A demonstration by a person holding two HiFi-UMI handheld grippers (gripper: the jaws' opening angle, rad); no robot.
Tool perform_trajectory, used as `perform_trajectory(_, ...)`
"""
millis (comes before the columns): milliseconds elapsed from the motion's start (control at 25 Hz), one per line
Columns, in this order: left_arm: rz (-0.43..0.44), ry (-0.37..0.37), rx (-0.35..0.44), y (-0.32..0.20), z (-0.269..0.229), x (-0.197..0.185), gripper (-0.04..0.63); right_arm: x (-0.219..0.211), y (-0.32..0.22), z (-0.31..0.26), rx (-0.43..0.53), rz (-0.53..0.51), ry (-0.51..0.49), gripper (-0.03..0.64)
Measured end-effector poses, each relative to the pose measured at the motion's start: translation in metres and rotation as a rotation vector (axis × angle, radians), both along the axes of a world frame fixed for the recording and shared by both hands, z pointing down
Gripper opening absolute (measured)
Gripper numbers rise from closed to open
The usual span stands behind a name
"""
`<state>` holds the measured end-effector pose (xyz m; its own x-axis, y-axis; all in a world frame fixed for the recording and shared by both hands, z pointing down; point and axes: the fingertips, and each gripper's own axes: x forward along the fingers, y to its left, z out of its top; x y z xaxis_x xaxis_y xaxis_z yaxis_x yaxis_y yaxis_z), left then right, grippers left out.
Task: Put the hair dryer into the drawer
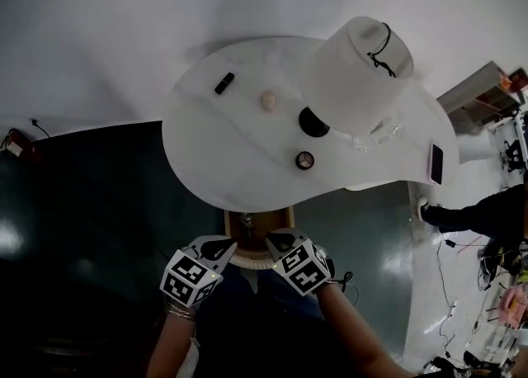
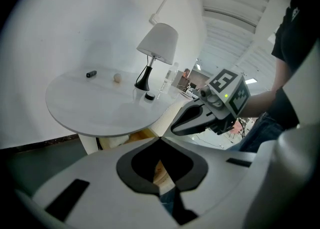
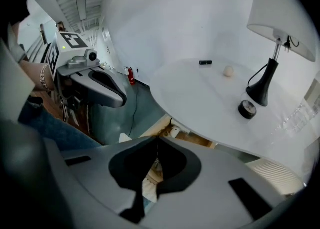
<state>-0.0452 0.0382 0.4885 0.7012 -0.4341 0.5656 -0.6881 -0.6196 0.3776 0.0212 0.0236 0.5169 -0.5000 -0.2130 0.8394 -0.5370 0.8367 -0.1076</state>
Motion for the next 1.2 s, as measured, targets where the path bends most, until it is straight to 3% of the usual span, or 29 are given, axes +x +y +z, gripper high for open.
perform_trajectory(320,-0.021,-0.009,0.057,-0.012,-0.021,0.002,0.015,0.003,-0.012,-0.033,0.064,-0.007,-0.088,0.018)
perform_trajectory(640,-0.049,-0.023,0.076,-0.017,-0.036,0.012,0.015,0.011,-0.020,-0.058,0.068,-0.024,-0.168,0.018)
perform_trajectory(920,-0.155,0.040,0.084,-0.016,-0.051,0.026,0.015,0.019,-0.030,-0.079,0.094,-0.059,-0.241,0.018)
perform_trajectory(1200,-0.246,0.029,0.124,-0.025,-0.065,0.032,0.015,0.031,-0.039,-0.095,0.114,-0.103,-0.291,0.018)
